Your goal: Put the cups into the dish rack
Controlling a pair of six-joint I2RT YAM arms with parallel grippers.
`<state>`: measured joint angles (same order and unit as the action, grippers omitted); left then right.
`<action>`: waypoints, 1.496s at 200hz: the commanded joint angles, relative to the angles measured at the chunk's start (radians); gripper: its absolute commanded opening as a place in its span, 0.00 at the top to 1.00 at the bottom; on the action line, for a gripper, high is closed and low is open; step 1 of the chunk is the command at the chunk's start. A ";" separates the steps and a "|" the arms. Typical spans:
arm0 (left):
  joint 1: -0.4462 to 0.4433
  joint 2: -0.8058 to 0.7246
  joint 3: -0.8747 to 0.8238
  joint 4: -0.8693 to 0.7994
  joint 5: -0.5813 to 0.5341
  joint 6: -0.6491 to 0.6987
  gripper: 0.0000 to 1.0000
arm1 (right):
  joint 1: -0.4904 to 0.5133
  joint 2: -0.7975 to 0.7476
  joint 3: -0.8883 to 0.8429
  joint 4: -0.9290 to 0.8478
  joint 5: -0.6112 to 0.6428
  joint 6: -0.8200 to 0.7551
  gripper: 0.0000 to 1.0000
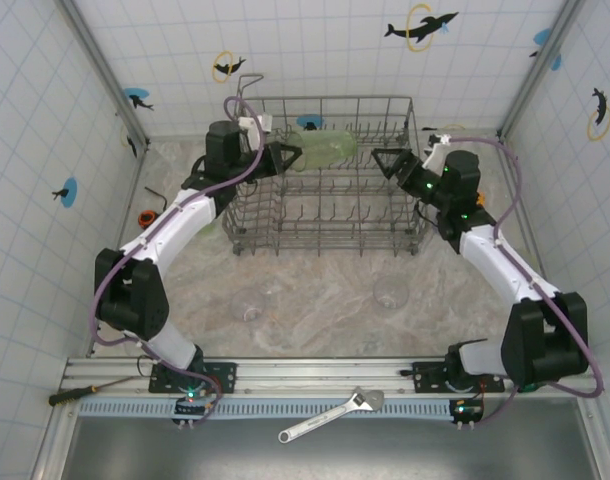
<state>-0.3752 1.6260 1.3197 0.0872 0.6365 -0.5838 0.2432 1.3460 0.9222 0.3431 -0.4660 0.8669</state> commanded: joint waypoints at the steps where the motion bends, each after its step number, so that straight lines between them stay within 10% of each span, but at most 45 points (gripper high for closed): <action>1: 0.024 0.026 -0.008 0.170 0.110 -0.002 1.00 | 0.048 0.049 0.020 0.124 0.046 0.085 0.00; 254: 0.073 0.118 -0.084 0.381 0.194 -0.061 1.00 | 0.249 0.438 0.223 0.579 0.340 0.635 0.00; 299: 0.073 0.118 -0.083 0.373 0.202 -0.055 1.00 | 0.266 0.480 0.269 0.578 0.337 0.648 0.12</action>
<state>-0.3004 1.7397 1.2366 0.4198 0.8047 -0.6334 0.4973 1.8061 1.1294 0.8715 -0.1390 1.4910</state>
